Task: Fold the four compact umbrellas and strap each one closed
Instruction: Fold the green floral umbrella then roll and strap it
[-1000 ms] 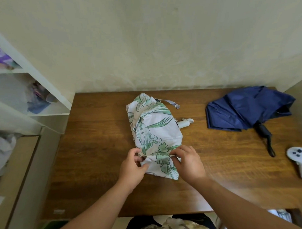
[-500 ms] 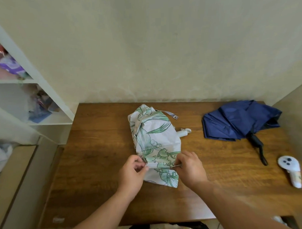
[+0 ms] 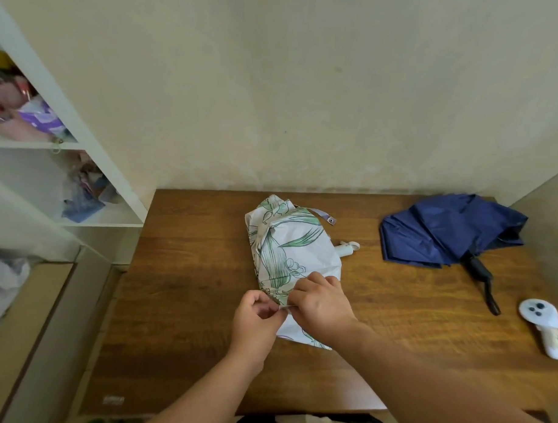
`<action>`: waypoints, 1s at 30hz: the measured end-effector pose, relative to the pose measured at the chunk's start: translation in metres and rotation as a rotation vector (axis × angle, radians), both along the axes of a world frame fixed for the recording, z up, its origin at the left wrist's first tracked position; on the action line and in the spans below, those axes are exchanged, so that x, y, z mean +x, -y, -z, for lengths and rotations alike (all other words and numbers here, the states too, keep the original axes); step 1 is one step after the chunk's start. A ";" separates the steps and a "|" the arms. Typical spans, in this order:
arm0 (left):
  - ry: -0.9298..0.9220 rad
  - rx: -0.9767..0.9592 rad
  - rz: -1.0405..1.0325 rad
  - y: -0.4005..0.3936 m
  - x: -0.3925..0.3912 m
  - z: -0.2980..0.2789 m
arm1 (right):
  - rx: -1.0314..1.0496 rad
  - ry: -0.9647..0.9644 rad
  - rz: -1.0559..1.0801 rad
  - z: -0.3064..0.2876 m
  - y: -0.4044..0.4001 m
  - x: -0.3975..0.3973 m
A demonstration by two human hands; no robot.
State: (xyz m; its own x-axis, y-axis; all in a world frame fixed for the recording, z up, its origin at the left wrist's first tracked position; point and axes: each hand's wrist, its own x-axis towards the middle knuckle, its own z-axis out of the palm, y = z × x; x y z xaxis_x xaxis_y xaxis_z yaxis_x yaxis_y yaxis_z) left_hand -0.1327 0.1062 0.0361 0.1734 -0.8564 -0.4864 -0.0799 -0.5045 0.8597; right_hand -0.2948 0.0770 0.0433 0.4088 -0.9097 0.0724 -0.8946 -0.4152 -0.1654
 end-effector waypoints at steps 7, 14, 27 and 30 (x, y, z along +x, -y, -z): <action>-0.209 0.355 -0.124 0.035 0.004 0.000 | -0.087 -0.011 -0.050 0.001 -0.008 -0.006; -0.144 0.246 -0.180 0.063 0.014 0.003 | -0.050 -0.021 0.069 0.011 -0.017 -0.020; -0.304 0.247 -0.181 0.018 -0.001 0.018 | 1.197 1.091 1.087 0.005 -0.051 -0.051; -0.301 0.208 -0.155 0.015 0.000 0.021 | 1.164 1.435 1.125 0.012 -0.051 -0.044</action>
State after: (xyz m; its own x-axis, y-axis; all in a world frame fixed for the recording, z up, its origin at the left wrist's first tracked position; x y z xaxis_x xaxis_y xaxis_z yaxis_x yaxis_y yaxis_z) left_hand -0.1329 0.0912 0.0155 0.1160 -0.7088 -0.6958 0.2509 -0.6569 0.7110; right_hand -0.3385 0.1285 0.0317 -0.0017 -0.5131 -0.8584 0.3113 0.8154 -0.4880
